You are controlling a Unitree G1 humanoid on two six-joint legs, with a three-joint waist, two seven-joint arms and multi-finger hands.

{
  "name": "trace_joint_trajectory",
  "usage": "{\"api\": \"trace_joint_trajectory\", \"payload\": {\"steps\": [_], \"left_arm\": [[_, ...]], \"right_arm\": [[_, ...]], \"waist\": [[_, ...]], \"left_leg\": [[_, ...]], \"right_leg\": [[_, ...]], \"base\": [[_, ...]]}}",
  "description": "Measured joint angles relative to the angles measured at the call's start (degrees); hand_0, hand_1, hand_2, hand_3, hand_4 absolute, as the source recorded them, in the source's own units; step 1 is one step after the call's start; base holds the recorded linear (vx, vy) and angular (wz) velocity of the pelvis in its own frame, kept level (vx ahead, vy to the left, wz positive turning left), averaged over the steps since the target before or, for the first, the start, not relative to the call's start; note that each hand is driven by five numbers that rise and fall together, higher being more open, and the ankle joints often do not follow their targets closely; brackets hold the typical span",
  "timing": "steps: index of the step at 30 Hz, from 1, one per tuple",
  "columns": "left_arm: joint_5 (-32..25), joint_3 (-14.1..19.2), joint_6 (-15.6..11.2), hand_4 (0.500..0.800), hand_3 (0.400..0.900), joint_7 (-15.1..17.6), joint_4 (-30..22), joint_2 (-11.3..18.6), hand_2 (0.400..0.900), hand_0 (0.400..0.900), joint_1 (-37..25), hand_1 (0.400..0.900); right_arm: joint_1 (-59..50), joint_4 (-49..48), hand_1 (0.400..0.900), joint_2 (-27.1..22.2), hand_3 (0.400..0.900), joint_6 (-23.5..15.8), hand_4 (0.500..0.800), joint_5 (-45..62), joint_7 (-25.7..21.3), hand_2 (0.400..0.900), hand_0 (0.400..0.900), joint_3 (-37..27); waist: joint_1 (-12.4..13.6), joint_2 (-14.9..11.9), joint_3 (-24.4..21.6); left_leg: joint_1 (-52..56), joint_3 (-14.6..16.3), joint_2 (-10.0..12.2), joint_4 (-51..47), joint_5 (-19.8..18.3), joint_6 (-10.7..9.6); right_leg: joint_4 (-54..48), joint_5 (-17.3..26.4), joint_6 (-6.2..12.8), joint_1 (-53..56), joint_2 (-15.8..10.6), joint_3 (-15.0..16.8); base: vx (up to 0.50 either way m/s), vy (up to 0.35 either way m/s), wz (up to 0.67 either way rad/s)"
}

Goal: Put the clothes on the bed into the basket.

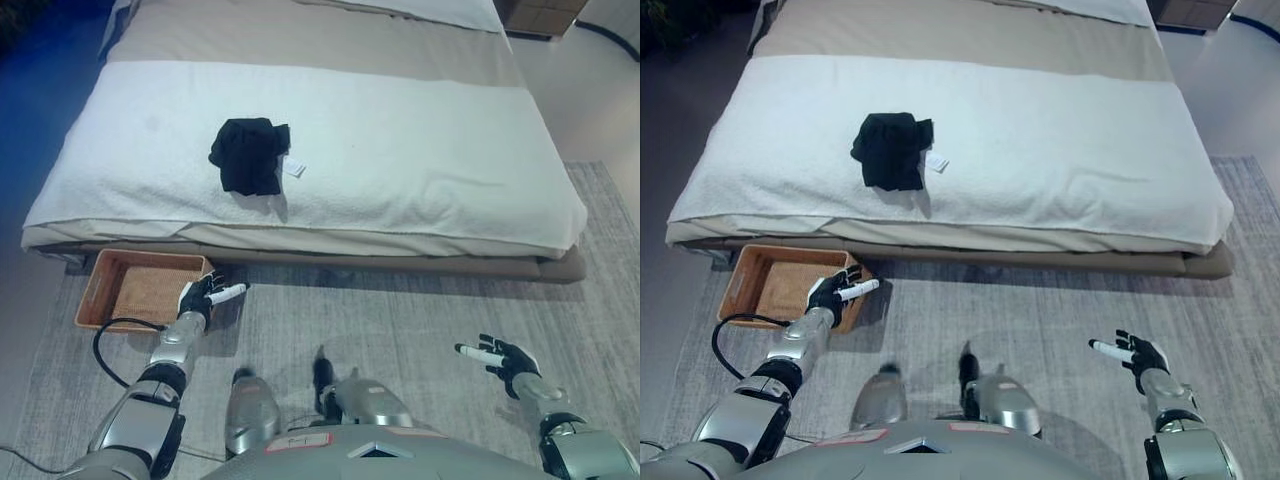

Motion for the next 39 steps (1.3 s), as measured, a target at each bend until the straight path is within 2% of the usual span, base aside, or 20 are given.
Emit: {"api": "trace_joint_trajectory", "payload": {"steps": [1,3,4,5,8,9,10,12,14,16,17,19,22,24,27,31,33,35,37,39], "left_arm": [[0.0,0.1,0.0,0.800,0.900,0.0,-0.1,0.1,0.900,0.900,0.1,0.900],[0.0,0.3,0.0,0.800,0.900,0.0,0.0,0.2,0.900,0.900,1.1,0.900],[0.0,0.3,0.0,0.800,0.900,0.0,0.0,0.2,0.900,0.900,1.4,0.900],[0.0,0.4,0.0,0.800,0.900,-0.1,0.0,0.2,0.900,0.900,2.0,0.900],[0.0,0.6,0.0,0.800,0.900,0.0,-0.1,0.3,0.900,0.900,3.8,0.900],[0.0,0.6,0.1,0.800,0.900,-0.1,-0.1,0.2,0.900,0.900,3.9,0.900],[0.0,0.6,0.0,0.800,0.900,-0.1,-0.8,0.2,0.900,0.900,4.1,0.900],[0.0,0.6,0.0,0.800,0.900,0.0,-1.7,0.2,0.900,0.900,4.4,0.900],[0.0,0.7,0.0,0.800,0.900,0.0,-1.7,0.2,0.900,0.900,5.2,0.900],[0.0,0.9,0.0,0.800,0.900,0.4,-3.0,0.8,0.900,0.900,5.3,0.900],[0.0,0.9,-0.3,0.800,0.900,0.4,-4.3,1.4,0.900,0.900,5.3,0.900],[0.0,0.9,-1.0,0.800,0.900,0.5,-6.2,2.5,0.900,0.900,4.9,0.900],[0.1,0.9,-1.4,0.800,0.900,0.4,-7.9,2.7,0.900,0.900,4.0,0.900],[0.1,0.8,-1.4,0.800,0.900,0.2,-8.2,2.6,0.900,0.900,4.1,0.900],[0.1,0.7,-1.2,0.800,0.900,-0.1,-8.1,2.4,0.900,0.900,4.4,0.900],[0.1,-0.5,-1.0,0.800,0.900,-0.2,-7.8,2.5,0.900,0.900,4.8,0.900],[0.1,-1.0,-1.0,0.800,0.900,-0.4,-7.8,2.5,0.900,0.900,4.8,0.900],[0.2,-1.0,-1.0,0.800,0.900,-0.4,-7.9,2.4,0.900,0.900,4.8,0.900],[0.3,-1.0,-0.9,0.800,0.900,-0.2,-7.6,2.5,0.900,0.900,4.8,0.900],[1.1,-1.0,-0.8,0.800,0.900,0.0,-6.4,2.5,0.900,0.900,4.4,0.900]], "right_arm": [[-0.1,-0.2,0.900,0.0,0.900,-0.3,0.800,0.0,0.2,0.900,0.900,0.1],[-0.7,-0.2,0.900,0.0,0.900,-0.4,0.800,0.0,0.0,0.900,0.900,0.6],[-0.6,-0.2,0.900,0.1,0.900,-0.4,0.800,-0.1,0.2,0.900,0.900,0.6],[-0.6,-0.2,0.900,0.1,0.900,-0.4,0.800,-0.1,0.2,0.900,0.900,0.7],[-0.4,-0.2,0.900,0.2,0.900,-0.3,0.800,-0.1,0.3,0.900,0.900,1.7],[0.1,-0.2,0.900,0.3,0.900,-0.3,0.800,-0.1,0.2,0.900,0.900,1.7],[0.4,-0.2,0.900,0.3,0.900,-0.3,0.800,-0.1,0.3,0.900,0.900,1.7],[0.4,-0.2,0.900,0.2,0.900,-0.2,0.800,-0.3,0.3,0.900,0.900,1.7],[0.0,-0.2,0.900,0.3,0.900,-0.1,0.800,-0.8,0.2,0.900,0.900,1.7],[-0.7,-0.5,0.900,0.7,0.900,-0.1,0.800,-1.9,1.1,0.900,0.900,3.5],[-0.8,-0.8,0.900,0.7,0.900,-0.1,0.800,-2.4,1.3,0.900,0.900,3.7],[-1.2,-1.0,0.900,1.1,0.900,-0.1,0.800,-2.9,1.7,0.900,0.900,3.8],[-1.7,-1.3,0.900,1.1,0.900,-0.1,0.800,-3.1,1.7,0.900,0.900,3.8],[-1.8,-1.4,0.900,1.1,0.900,-0.1,0.800,-3.2,1.8,0.900,0.900,3.8],[-1.3,-1.4,0.900,1.1,0.900,-0.1,0.800,-3.2,1.8,0.900,0.900,3.4],[0.8,-1.4,0.900,1.2,0.900,0.0,0.800,-3.1,1.7,0.900,0.900,3.1],[1.6,-1.5,0.900,1.3,0.900,0.1,0.800,-3.1,1.8,0.900,0.900,2.8],[2.1,-2.1,0.900,1.3,0.900,0.0,0.800,-3.0,1.8,0.900,0.900,2.8],[2.5,-2.1,0.900,1.5,0.900,0.2,0.800,-3.0,2.3,0.900,0.900,2.8],[2.7,-2.2,0.900,1.6,0.900,0.1,0.800,-3.0,2.5,0.900,0.900,2.7]], "waist": [[1.4,0.2,0.4],[1.9,1.9,1.0],[2.1,1.9,1.2],[3.1,2.4,1.3],[3.6,3.2,1.0],[3.4,3.5,0.6],[3.1,3.9,0.2],[3.3,5.2,-0.8],[4.3,6.2,-2.3],[4.8,5.7,-2.6],[4.9,5.4,-2.9],[4.8,4.2,-3.6],[5.0,3.7,-4.0],[5.4,3.4,-4.2],[6.0,3.5,-4.4],[4.1,3.7,-3.9],[4.2,4.9,-3.2],[3.4,6.1,-2.6],[1.5,7.2,-2.2],[0.9,7.1,-2.0]], "left_leg": [[-0.3,0.1,-0.3,-3.1,1.2,0.2],[-1.0,-1.3,-0.1,-9.4,3.7,0.2],[-0.9,-1.4,-0.5,-11.1,4.5,0.4],[-1.6,-2.3,-0.6,-11.7,4.8,0.3],[-1.9,-1.4,-0.8,-9.9,5.7,1.2],[-1.9,0.1,-0.6,-9.4,6.0,1.8],[-1.9,1.0,-0.6,-8.8,6.5,2.4],[-0.6,2.3,-0.7,-8.5,7.4,3.5],[3.3,6.2,-1.1,-11.0,10.1,4.8],[4.7,9.2,-3.5,-11.1,10.3,6.3],[5.2,9.7,-4.8,-11.0,9.2,8.0],[5.0,10.2,-7.2,-10.7,7.8,9.9],[5.4,10.4,-9.0,-10.4,6.0,11.6],[5.9,10.5,-9.5,-10.4,4.4,11.6],[6.6,10.8,-9.4,-10.4,3.1,11.6],[8.8,8.9,-11.3,-10.2,2.6,13.9],[10.6,8.4,-11.5,-10.3,1.4,16.1],[11.0,7.7,-12.0,-10.5,1.0,17.8],[11.2,6.2,-12.1,-10.5,1.2,18.2],[12.0,5.8,-12.4,-10.6,1.3,18.3]], "right_leg": [[-0.5,1.7,-1.18,0.3,0.7,0.2],[-2.8,1.2,-1.69,3.1,2.8,1.3],[-2.7,2.4,-3.96,3.7,3.1,1.3],[-2.8,1.7,-4.82,4.6,3.6,2.4],[-3.7,1.3,-4.35,7.8,3.7,4.3],[-4.3,0.7,-3.99,8.7,3.4,4.6],[-3.7,0.2,-5.01,8.9,3.2,4.5],[-2.1,-1.6,-3.75,8.8,2.3,6.5],[0.4,-4.5,-0.22,8.3,0.4,9.1],[3.6,-5.4,3.16,7.2,-2.8,9.1],[4.3,-6.4,4.74,7.3,-4.4,8.7],[3.9,-7.5,6.41,7.4,-6.9,8.3],[4.7,-7.9,7.89,7.5,-8.7,6.6],[7.5,-8.0,8.10,6.4,-8.9,6.1],[19.5,-8.6,8.78,0.8,-8.8,5.7],[35.6,-6.5,8.92,-4.3,-10.5,4.0],[40.5,-4.4,8.39,-6.5,-11.3,3.1],[39.6,-5.4,7.74,-7.8,-14.2,0.5],[31.4,-5.3,8.08,-7.8,-16.6,-0.4],[21.9,-4.8,10.22,-8.2,-17.5,0.1]], "base": [[0.30,0.106,-0.51],[0.29,0.123,-0.49],[0.27,0.149,-0.43],[0.25,0.167,-0.34],[0.25,0.220,-0.14],[0.23,0.240,-0.20],[0.23,0.249,-0.45],[0.20,0.208,-0.65],[0.17,0.162,-0.48],[0.14,0.120,-0.23],[0.13,0.112,-0.10],[0.13,0.122,-0.03],[0.13,0.125,0.02],[0.12,0.156,-0.04],[0.09,0.208,0.11],[0.14,0.195,0.31],[0.22,0.105,0.27],[0.23,0.013,0.29],[0.21,-0.054,0.29],[0.24,-0.091,0.29]]}}
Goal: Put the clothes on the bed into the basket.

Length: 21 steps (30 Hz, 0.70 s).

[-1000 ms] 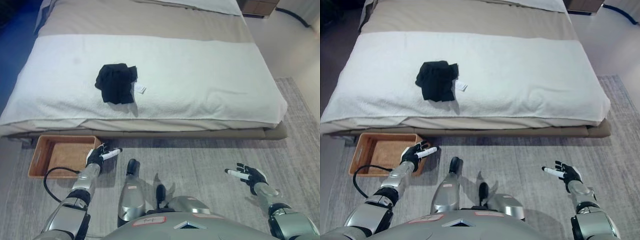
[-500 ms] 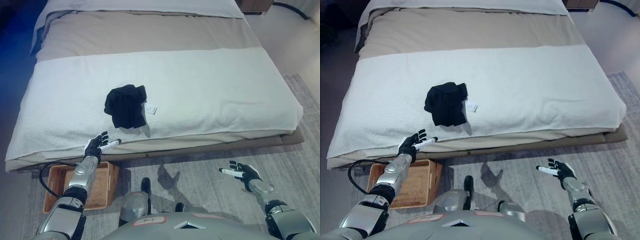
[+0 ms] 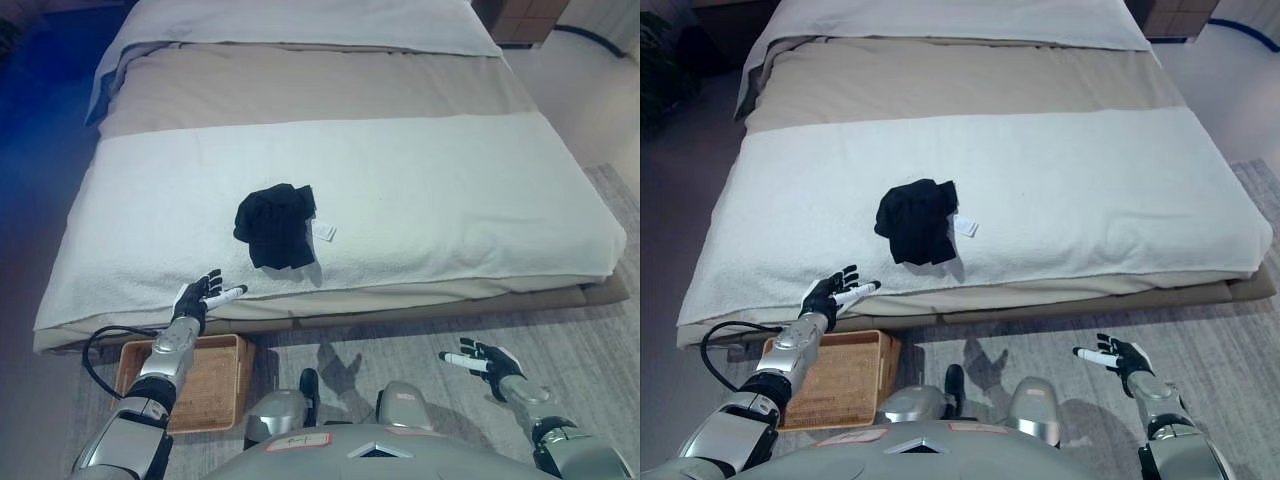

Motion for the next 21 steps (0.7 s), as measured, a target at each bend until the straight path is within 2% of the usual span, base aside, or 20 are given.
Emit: {"api": "trace_joint_trajectory", "payload": {"steps": [3,6,8,10,12,14,16,17,18,19,20,21], "left_arm": [[2.5,0.1,0.0,0.800,0.900,0.5,2.5,0.0,0.900,0.900,-0.1,0.900],[5.7,0.6,0.0,0.800,0.900,2.1,5.1,0.0,0.900,0.900,-0.1,0.900],[6.9,0.8,0.1,0.800,0.900,2.6,6.5,0.1,0.900,0.900,-0.1,0.900],[8.3,0.9,0.2,0.800,0.900,3.0,7.3,-0.5,0.900,0.900,-0.2,0.900],[9.0,0.9,0.3,0.800,0.900,3.5,8.4,-0.6,0.900,0.900,-0.4,0.900],[9.2,0.6,0.5,0.800,0.900,4.1,10.3,-0.7,0.900,0.900,-1.7,0.900],[10.3,-1.4,0.8,0.800,0.900,4.9,13.6,-1.0,0.900,0.900,-6.7,0.900],[10.4,-2.4,0.9,0.800,0.900,5.7,14.9,-1.0,0.900,0.900,-9.6,0.900],[10.6,-3.3,1.0,0.800,0.900,6.8,16.2,-1.1,0.900,0.900,-13.1,0.900],[10.7,-3.2,1.1,0.800,0.900,8.4,17.1,-1.0,0.900,0.900,-16.0,0.900],[10.7,-3.0,1.2,0.800,0.900,9.8,18.9,-1.0,0.900,0.900,-19.4,0.900],[10.7,-3.0,1.3,0.800,0.900,11.2,20.2,-0.3,0.900,0.900,-22.3,0.900]], "right_arm": [[1.1,-0.1,0.900,0.4,0.900,0.0,0.800,0.0,0.2,0.900,0.900,0.0],[2.0,-0.3,0.900,1.3,0.900,0.0,0.800,0.0,0.2,0.900,0.900,0.0],[3.6,-0.2,0.900,2.1,0.900,0.1,0.800,0.0,0.3,0.900,0.900,-0.1],[4.3,-0.2,0.900,2.0,0.900,0.1,0.800,0.0,0.2,0.900,0.900,-1.5],[3.0,-0.3,0.900,1.2,0.900,0.1,0.800,0.0,0.3,0.900,0.900,-1.6],[2.0,-0.6,0.900,0.3,0.900,-0.2,0.800,0.2,0.2,0.900,0.900,-1.5],[1.3,-1.3,0.900,-0.9,0.900,-0.4,0.800,0.3,0.2,0.900,0.900,-1.5],[0.8,-1.6,0.900,-1.4,0.900,-0.5,0.800,0.6,0.0,0.900,0.900,-1.5],[0.5,-1.7,0.900,-1.9,0.900,-0.5,0.800,0.8,-0.6,0.900,0.900,-1.1],[-0.9,-2.1,0.900,-2.3,0.900,-0.5,0.800,1.4,-1.1,0.900,0.900,-0.8],[-2.6,-2.5,0.900,-3.0,0.900,-0.5,0.800,2.2,-1.6,0.900,0.900,0.6],[-4.4,-3.0,0.900,-2.8,0.900,-0.5,0.800,2.5,-2.0,0.900,0.900,1.8]], "waist": [[-1.5,-1.8,-0.3],[-2.8,-4.4,-0.5],[-2.9,-7.0,-1.3],[-3.6,-6.6,-1.4],[-4.1,-5.8,-1.3],[-4.7,-6.0,-1.1],[-5.7,-6.2,-0.6],[-6.4,-6.7,0.1],[-8.5,-7.4,0.5],[-9.2,-7.7,1.0],[-9.5,-7.6,1.8],[-9.7,-8.2,2.9]], "left_leg": [[2.0,-1.5,-0.7,-1.2,-0.4,-0.4],[3.6,-2.9,-0.7,-2.8,-1.2,-1.9],[4.0,-4.8,-0.6,-3.6,-2.4,-4.8],[4.0,-5.3,2.3,-2.6,-3.5,-8.9],[1.7,-5.4,5.4,1.7,-4.3,-11.4],[-0.1,-5.7,7.2,3.6,-5.9,-13.6],[-3.3,-6.0,8.5,4.5,-6.1,-13.2],[-5.5,-5.1,8.7,5.7,-6.1,-12.6],[-8.7,-1.5,9.1,8.7,-6.4,-12.6],[-12.2,1.4,9.4,11.8,-6.6,-12.8],[-14.0,3.1,9.7,13.4,-7.1,-13.6],[-15.2,3.8,9.9,12.9,-7.2,-14.6]], "right_leg": [[-13.8,4.4,3.78,-0.2,-0.5,1.4],[-19.4,8.4,3.12,-1.3,0.4,3.1],[-20.5,8.4,3.01,-0.8,0.8,3.5],[-21.3,9.4,3.02,-0.2,3.2,1.6],[-21.4,10.0,2.41,-0.1,5.5,-0.4],[-21.0,11.4,1.27,-0.3,7.1,-2.0],[-20.0,11.8,0.73,-1.9,7.7,-3.4],[-19.5,12.3,-0.01,-3.3,6.8,-5.0],[-18.8,12.9,-1.18,-5.9,5.6,-6.7],[-17.6,13.2,-1.90,-8.6,4.6,-7.1],[-17.1,14.0,-2.78,-10.7,4.6,-6.5],[-16.6,14.3,-2.74,-12.3,4.5,-5.4]], "base": [[0.26,-0.090,0.30],[0.21,-0.110,0.26],[0.14,-0.139,0.33],[0.12,-0.166,0.30],[0.04,-0.162,0.39],[-0.10,-0.125,0.71],[-0.27,-0.071,0.84],[-0.27,-0.033,0.25],[-0.20,-0.028,-0.12],[-0.13,-0.026,-0.25],[-0.07,-0.030,-0.26],[-0.05,-0.016,-0.23]]}}
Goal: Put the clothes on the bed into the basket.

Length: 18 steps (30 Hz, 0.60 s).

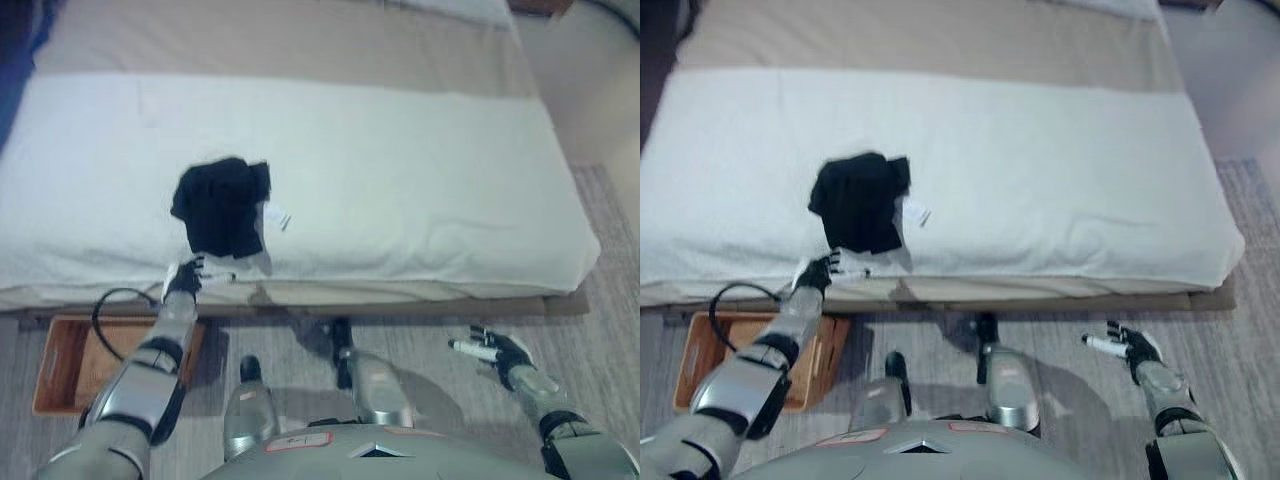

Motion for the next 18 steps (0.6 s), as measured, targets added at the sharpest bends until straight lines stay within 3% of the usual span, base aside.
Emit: {"api": "trace_joint_trajectory", "payload": {"steps": [5,7,12,18], "left_arm": [[0.3,0.8,-0.2,0.800,0.900,4.9,0.3,2.3,0.900,0.900,-5.2,0.900],[0.6,2.0,-0.1,0.800,0.900,6.0,0.4,3.5,0.900,0.900,-5.6,0.900],[0.6,5.0,0.0,0.800,0.900,8.2,0.5,4.8,0.900,0.900,-5.6,0.900],[0.7,5.3,0.1,0.800,0.900,10.2,0.0,7.3,0.900,0.900,-6.6,0.900]], "right_arm": [[-0.6,-2.5,0.900,1.2,0.900,0.0,0.800,0.2,0.2,0.900,0.900,2.3],[-0.8,-2.4,0.900,1.9,0.900,0.0,0.800,0.2,0.4,0.900,0.900,3.0],[-0.8,-2.3,0.900,2.1,0.900,0.0,0.800,0.2,0.7,0.900,0.900,3.3],[-1.7,-2.4,0.900,2.0,0.900,-0.9,0.800,0.1,1.1,0.900,0.900,3.3]], "waist": [[-1.0,-1.0,1.5],[-1.0,-0.8,2.3],[-0.9,-0.4,2.6],[-0.8,-0.3,2.6]], "left_leg": [[-0.5,1.7,-1.7,-2.2,0.5,0.8],[-0.4,1.8,-1.6,-2.5,0.6,0.8],[1.8,1.9,-1.2,-5.3,2.0,-0.4],[4.5,2.3,-2.0,-7.6,2.2,-0.5]], "right_leg": [[-0.6,0.3,0.38,-2.3,-0.7,2.9],[-0.8,0.9,1.09,-2.3,-0.7,2.8],[-0.2,1.5,0.42,-2.0,-0.3,2.2],[0.1,1.4,0.43,-0.8,-0.7,2.4]], "base": [[-0.01,-0.006,-0.12],[0.03,-0.005,-0.03],[0.05,0.008,0.01],[0.02,0.006,-0.02]]}}
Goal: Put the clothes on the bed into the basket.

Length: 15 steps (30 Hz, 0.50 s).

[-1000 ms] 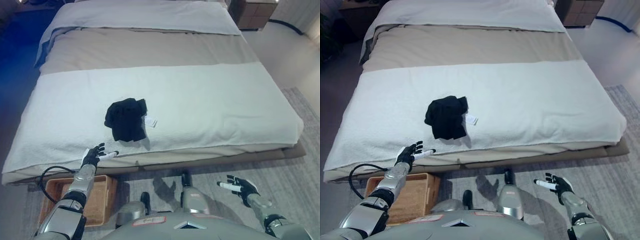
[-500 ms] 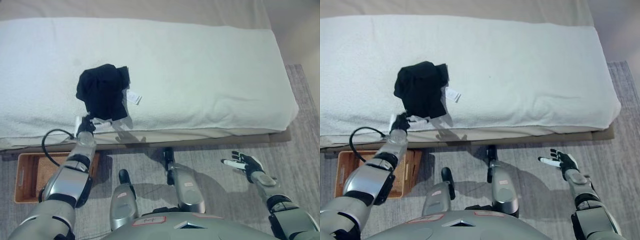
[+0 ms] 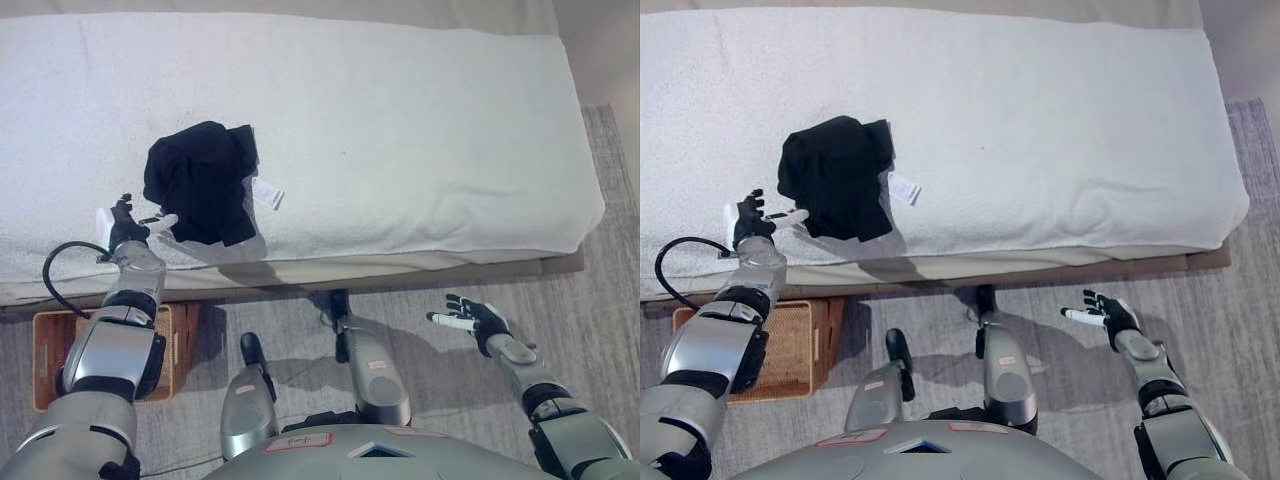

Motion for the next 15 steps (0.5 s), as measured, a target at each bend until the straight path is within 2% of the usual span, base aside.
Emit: {"api": "trace_joint_trajectory", "payload": {"steps": [6,10,12,15], "left_arm": [[-0.1,0.0,0.1,0.800,0.900,2.0,0.0,2.8,0.900,0.900,-3.1,0.900],[-0.8,-0.2,0.2,0.800,0.900,2.1,0.6,3.8,0.900,0.900,-8.5,0.900],[-1.5,-0.8,0.1,0.800,0.900,1.9,1.4,4.1,0.900,0.900,-12.3,0.900],[-3.6,-1.0,0.5,0.800,0.900,1.2,3.9,6.5,0.900,0.900,-16.6,0.900]], "right_arm": [[-0.4,-0.6,0.900,-0.1,0.900,-0.3,0.800,0.0,0.0,0.900,0.900,0.5],[-1.4,-3.0,0.900,-0.4,0.900,-0.3,0.800,0.1,0.1,0.900,0.900,1.5],[-2.1,-5.7,0.900,-1.3,0.900,-0.2,0.800,0.3,0.2,0.900,0.900,2.8],[-3.6,-11.5,0.900,-2.5,0.900,-0.4,0.800,1.4,0.5,0.900,0.900,3.5]], "waist": [[0.0,-0.2,0.6],[-0.2,-1.1,2.1],[-1.1,-1.9,3.5],[-3.2,-3.4,4.7]], "left_leg": [[-0.8,0.1,-0.7,-0.3,0.2,0.3],[-5.2,-0.4,-0.8,1.7,0.4,0.5],[-7.8,-0.6,-0.9,3.3,0.4,0.5],[-11.5,-0.7,-0.6,5.2,0.4,0.5]], "right_leg": [[-0.1,-0.2,0.28,-0.9,-0.5,0.4],[0.5,-0.2,0.28,-4.4,-0.7,0.4],[1.4,-0.2,0.25,-6.5,-0.7,0.3],[2.1,0.1,-0.07,-9.6,-0.5,0.4]], "base": [[-0.05,-0.015,-0.04],[-0.11,-0.044,0.03],[-0.13,-0.044,-0.02],[-0.07,-0.038,-0.11]]}}
